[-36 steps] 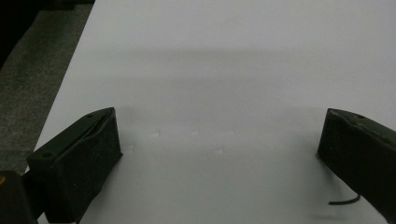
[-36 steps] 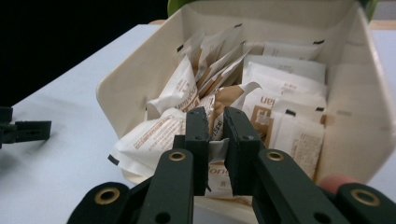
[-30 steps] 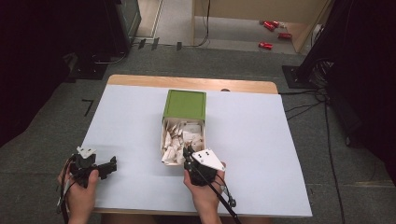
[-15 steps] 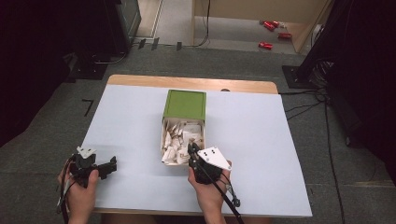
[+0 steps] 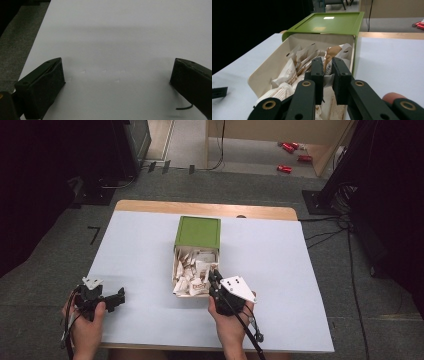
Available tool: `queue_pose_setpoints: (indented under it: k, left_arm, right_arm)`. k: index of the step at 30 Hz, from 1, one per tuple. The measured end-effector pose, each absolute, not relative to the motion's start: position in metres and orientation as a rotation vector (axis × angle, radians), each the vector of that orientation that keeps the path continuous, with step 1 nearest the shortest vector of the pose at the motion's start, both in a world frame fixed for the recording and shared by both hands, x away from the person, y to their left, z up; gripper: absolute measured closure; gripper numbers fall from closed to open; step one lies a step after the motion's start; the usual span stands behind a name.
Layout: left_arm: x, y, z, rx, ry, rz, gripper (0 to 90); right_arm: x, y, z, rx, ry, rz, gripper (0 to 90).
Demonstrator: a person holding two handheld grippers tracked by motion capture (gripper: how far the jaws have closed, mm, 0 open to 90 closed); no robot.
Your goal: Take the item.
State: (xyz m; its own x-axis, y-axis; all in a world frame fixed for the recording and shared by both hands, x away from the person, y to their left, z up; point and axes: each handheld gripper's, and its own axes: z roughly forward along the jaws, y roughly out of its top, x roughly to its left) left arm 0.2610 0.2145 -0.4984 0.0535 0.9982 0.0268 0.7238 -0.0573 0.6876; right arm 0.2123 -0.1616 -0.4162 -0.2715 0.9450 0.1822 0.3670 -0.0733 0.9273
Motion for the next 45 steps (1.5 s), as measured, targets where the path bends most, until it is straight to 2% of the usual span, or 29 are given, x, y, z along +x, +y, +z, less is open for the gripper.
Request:
queue_pose_setpoints:
  k: [30,45]
  left_arm:
    - [0.261,0.214,-0.498,1.834,1.721,0.715,0.0]
    - [0.261,0.214,-0.498,1.835,1.720,0.715,0.0]
  right_arm:
    - [0.214,-0.196,-0.420,1.483,1.541,1.296,81.2]
    - [0.218,-0.213,-0.437,1.530,1.525,1.226,81.2]
